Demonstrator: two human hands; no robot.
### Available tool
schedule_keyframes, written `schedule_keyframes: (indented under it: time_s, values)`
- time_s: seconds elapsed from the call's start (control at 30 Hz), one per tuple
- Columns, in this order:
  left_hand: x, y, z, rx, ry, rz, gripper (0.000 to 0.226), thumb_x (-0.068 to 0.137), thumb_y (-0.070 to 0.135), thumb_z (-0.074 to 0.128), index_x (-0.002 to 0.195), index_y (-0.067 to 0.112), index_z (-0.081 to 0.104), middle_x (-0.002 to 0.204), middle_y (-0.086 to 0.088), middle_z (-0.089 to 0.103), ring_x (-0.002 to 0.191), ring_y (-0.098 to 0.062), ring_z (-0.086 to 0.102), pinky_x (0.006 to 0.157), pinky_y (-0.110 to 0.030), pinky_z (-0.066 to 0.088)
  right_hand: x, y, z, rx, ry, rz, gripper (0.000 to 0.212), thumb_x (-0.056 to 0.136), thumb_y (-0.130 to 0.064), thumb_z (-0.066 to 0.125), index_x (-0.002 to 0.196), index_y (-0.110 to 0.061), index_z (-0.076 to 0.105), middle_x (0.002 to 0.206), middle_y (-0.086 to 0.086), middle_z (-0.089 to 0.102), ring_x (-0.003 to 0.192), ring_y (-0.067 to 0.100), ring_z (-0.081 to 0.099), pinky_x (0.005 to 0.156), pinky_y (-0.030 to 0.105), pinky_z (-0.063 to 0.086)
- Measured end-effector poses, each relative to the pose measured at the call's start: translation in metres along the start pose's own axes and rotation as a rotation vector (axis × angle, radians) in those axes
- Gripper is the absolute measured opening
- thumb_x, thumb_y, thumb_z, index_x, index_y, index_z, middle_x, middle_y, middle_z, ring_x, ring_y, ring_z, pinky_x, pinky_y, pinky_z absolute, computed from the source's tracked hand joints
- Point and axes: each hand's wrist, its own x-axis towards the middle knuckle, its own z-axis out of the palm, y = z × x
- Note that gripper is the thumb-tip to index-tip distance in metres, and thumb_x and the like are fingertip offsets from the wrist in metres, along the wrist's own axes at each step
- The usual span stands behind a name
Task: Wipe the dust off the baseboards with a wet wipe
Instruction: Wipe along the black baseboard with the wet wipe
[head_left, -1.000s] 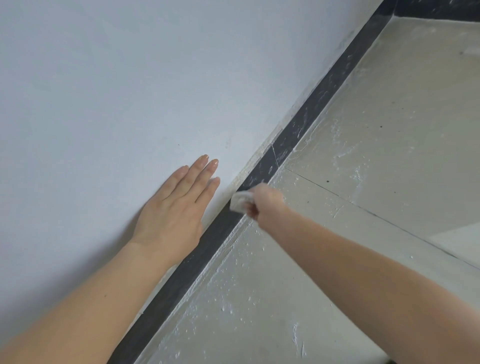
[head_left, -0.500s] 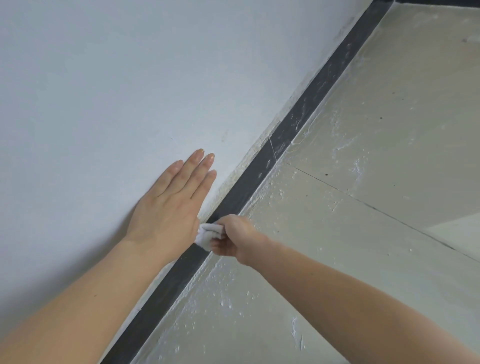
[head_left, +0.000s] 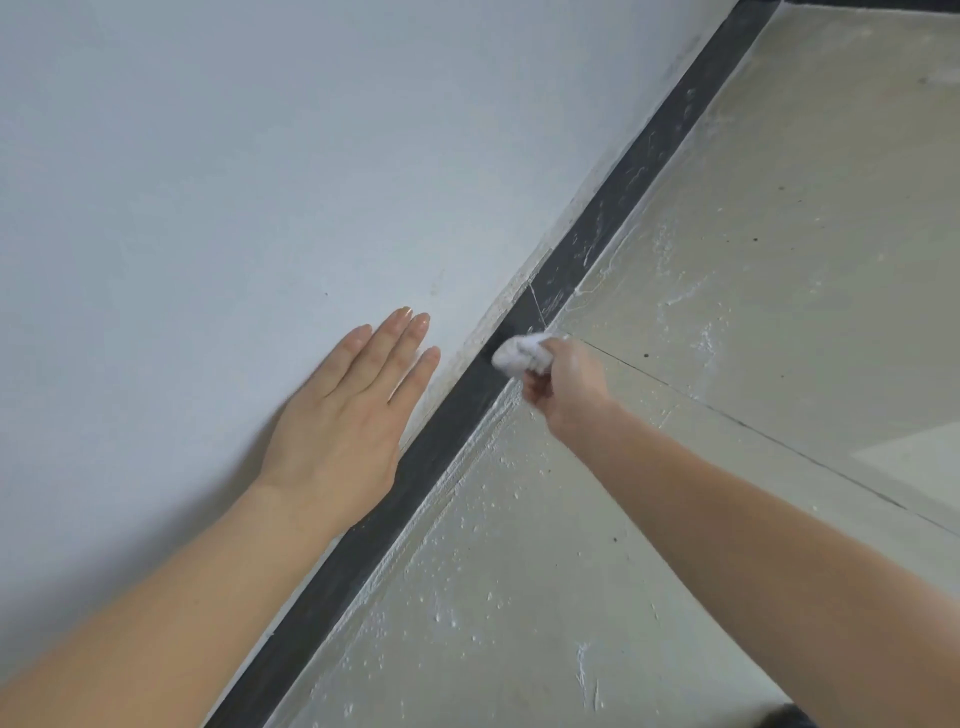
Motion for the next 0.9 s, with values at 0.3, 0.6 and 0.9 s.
schedule_keyframes:
  time_s: [0.3,0.6,0.9]
  values:
    - [0.046,-0.003,-0.002,0.094,0.045,0.020,0.069,0.079,0.020,0.014,0.145,0.004,0.026,0.155,-0.013,0.018,0.145,-0.024,0.017,0.118,-0.037,0.000,0.017,0.003,0.010,-0.298,-0.121,0.146,0.040,0.094,-0.009,0.042,0.134,-0.014,0.046,0.077,0.001,0.048,0.058,0.009,0.051,0.043,0.011,0.046]
    - [0.046,-0.003,-0.001,0.075,0.018,0.030,0.068,0.081,0.022,0.017,0.147,0.008,0.021,0.157,-0.011,0.008,0.145,-0.021,0.003,0.119,-0.037,-0.004,0.033,-0.058,-0.005,-0.100,0.244,-0.168,0.027,0.092,-0.003,0.040,0.074,-0.006,0.061,0.038,-0.006,0.053,0.038,0.004,0.048,0.048,0.016,0.040]
    - [0.051,-0.002,0.000,-0.002,0.035,0.011,0.066,0.079,0.019,0.028,0.141,-0.001,0.035,0.154,-0.014,0.023,0.144,-0.025,0.017,0.120,-0.037,0.001,0.026,-0.036,0.014,-0.860,0.183,-0.123,0.033,0.087,-0.004,0.055,0.059,-0.014,0.038,0.059,-0.005,0.037,0.057,0.011,0.045,0.052,0.017,0.035]
